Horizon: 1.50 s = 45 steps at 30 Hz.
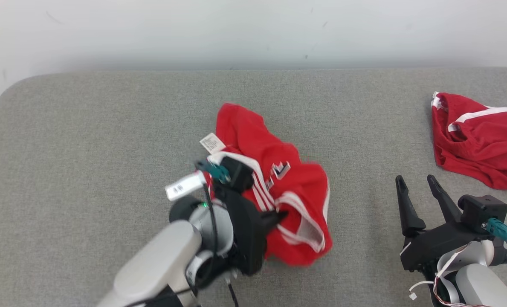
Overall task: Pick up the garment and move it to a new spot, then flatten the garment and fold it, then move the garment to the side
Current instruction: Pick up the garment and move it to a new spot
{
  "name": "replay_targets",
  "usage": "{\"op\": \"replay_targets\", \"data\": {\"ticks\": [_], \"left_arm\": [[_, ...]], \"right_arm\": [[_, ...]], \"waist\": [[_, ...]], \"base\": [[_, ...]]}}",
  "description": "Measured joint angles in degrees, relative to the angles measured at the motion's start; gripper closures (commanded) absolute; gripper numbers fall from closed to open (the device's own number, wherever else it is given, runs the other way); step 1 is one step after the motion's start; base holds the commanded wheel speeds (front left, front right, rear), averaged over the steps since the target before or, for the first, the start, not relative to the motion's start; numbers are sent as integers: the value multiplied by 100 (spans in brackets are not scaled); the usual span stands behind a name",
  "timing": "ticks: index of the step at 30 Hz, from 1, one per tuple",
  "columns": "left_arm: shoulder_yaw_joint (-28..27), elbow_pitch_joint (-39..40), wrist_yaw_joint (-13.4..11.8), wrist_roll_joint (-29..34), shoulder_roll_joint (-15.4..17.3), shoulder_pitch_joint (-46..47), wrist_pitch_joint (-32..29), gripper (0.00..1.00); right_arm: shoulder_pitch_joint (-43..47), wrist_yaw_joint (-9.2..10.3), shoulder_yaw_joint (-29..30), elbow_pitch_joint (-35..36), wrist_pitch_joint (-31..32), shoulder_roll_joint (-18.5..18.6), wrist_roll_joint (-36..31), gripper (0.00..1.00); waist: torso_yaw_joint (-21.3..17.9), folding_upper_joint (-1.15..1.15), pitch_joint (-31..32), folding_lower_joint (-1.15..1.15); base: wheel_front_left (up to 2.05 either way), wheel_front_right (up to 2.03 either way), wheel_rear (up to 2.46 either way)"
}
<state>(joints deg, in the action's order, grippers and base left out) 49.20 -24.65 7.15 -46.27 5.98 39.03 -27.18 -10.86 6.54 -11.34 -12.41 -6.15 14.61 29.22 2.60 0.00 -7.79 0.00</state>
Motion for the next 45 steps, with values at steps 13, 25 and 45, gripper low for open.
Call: {"op": "replay_targets", "data": {"ticks": [13,25,45], "left_arm": [[282,-702,0,-3,-176,-488,414,0],[-18,-526,-192,335,-91,-459,1267,0],[-401,456,-1402,1573,914,-1512,2988,0]], "right_arm": [[-5,-49,-125,-93,15,-27,0,0],[241,-51,-104,-279,1,-36,59,0],[558,-202,-314,-227,-37,-176,104,0]], "waist": [[-52,0,100,0],[53,0,374,0],[349,0,819,0]], "base": [[0,0,0],[0,0,0],[0,0,0]]}}
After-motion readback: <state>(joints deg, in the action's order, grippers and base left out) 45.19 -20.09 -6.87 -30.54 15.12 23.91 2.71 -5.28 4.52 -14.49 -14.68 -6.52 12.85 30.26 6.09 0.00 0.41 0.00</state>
